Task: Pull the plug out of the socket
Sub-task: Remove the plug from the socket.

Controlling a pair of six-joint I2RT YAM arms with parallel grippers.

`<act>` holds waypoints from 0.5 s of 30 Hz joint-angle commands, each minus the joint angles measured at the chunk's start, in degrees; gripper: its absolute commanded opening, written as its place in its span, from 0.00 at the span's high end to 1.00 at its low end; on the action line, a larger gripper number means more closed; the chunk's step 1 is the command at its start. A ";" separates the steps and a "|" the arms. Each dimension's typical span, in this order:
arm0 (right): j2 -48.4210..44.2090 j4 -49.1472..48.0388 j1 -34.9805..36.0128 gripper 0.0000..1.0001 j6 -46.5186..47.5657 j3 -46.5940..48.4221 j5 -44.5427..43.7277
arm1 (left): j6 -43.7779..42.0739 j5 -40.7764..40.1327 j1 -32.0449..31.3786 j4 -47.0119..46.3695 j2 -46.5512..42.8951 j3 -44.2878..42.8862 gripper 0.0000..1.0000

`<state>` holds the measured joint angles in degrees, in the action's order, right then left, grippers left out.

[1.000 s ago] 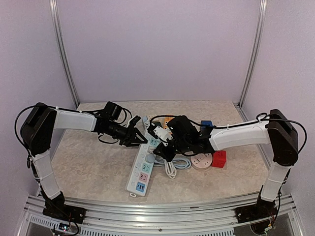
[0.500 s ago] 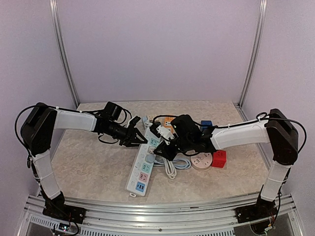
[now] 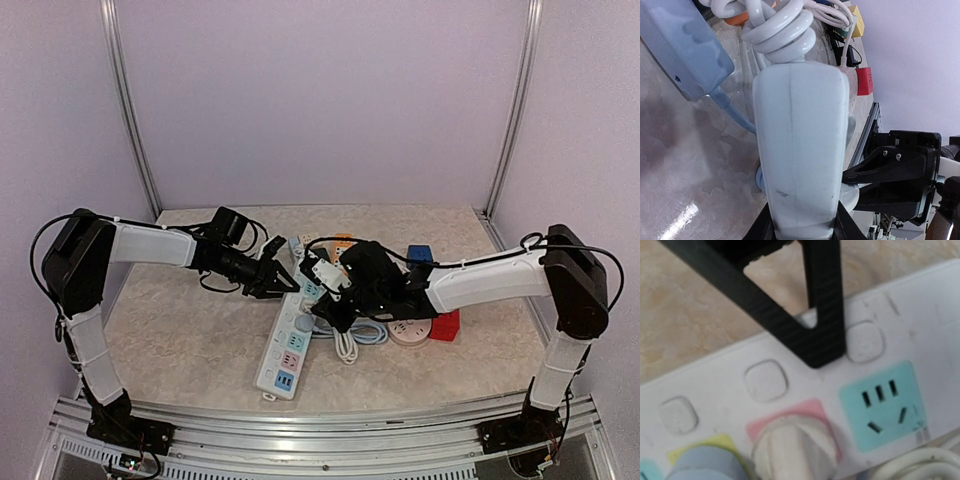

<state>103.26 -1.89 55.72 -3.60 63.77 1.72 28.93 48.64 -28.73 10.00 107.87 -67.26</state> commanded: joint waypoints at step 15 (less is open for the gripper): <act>-1.82 6.49 5.65 1.00 0.78 2.97 -23.83 | -0.80 -5.31 2.36 3.30 0.93 -1.11 1.00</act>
<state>103.26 0.97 61.36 -1.63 65.21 -12.97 26.87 49.12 -28.75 10.33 107.87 -67.55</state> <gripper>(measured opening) 0.201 0.314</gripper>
